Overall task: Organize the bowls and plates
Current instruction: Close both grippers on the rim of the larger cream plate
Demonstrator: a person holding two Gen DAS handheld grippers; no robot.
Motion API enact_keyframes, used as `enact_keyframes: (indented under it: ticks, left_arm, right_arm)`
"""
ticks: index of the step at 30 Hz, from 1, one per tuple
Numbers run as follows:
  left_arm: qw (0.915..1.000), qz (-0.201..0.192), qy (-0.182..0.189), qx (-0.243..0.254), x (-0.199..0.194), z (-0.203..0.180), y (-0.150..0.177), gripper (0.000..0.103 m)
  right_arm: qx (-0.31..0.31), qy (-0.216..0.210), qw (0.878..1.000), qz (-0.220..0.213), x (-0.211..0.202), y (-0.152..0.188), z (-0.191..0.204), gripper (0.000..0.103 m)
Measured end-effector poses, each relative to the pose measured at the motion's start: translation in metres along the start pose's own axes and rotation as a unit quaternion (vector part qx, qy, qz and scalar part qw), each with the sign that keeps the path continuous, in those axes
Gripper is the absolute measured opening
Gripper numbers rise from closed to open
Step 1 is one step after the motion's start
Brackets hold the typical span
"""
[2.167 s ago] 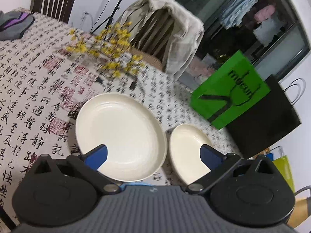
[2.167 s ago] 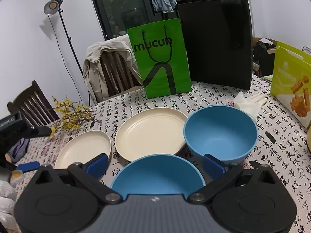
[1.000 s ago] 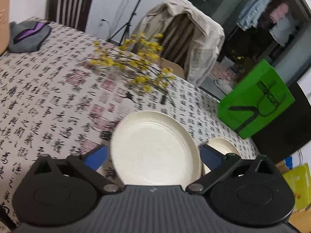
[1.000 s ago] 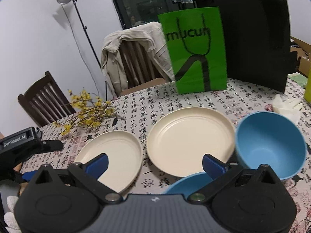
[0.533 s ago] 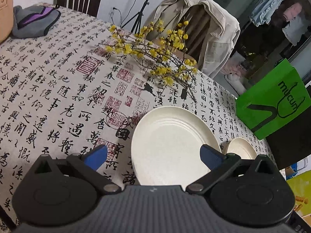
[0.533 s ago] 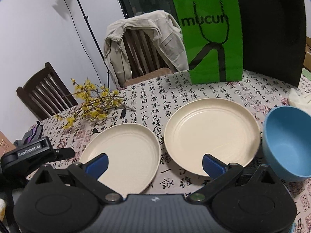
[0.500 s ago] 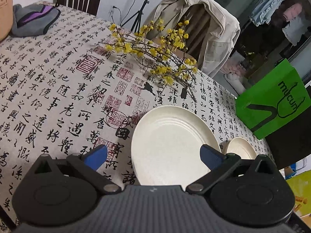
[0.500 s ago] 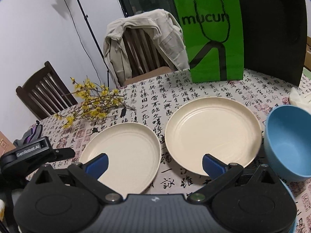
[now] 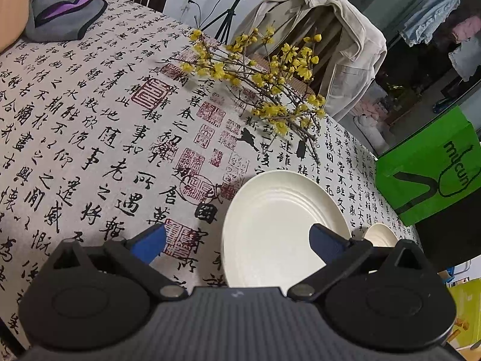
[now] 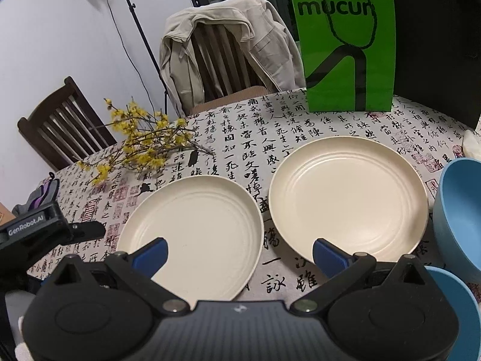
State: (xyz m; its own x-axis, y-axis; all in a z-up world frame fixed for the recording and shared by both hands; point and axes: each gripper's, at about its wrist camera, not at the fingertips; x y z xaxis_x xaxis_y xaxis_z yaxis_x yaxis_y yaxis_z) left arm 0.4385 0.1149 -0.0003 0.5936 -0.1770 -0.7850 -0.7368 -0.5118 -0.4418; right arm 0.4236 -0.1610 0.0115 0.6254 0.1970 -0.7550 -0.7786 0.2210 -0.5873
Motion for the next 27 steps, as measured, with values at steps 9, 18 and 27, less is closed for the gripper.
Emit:
enact_keyframes:
  ticks: [9,18,27]
  left_arm:
    - [0.9999,0.015,-0.002,-0.004,0.012,0.005,-0.004,0.103]
    - [0.9997,0.022,-0.008,-0.008,0.017,0.009,-0.005,0.103]
    - [0.9996,0.024,-0.014,-0.004,0.023,0.009,-0.005,0.103]
  right_arm:
    - [0.028,-0.002,0.999,0.03,0.019,-0.006,-0.008,0.102]
    - [0.031,0.003,0.999,0.039,0.027,-0.006,-0.009,0.097]
    - [0.024,0.009,0.999,0.047,0.031,-0.007,-0.005,0.085]
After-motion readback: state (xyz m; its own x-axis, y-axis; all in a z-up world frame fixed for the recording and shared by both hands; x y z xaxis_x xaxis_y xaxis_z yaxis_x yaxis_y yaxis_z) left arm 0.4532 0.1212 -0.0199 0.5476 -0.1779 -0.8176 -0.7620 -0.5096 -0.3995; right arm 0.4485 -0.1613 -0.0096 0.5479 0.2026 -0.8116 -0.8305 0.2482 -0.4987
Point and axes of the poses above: each gripper's, at about its wrist camera, not at the fingertips, and x roughly the way its jaws point, z to its left, y to its underside, and after that the axes turned 2 degrees about x, right-handed
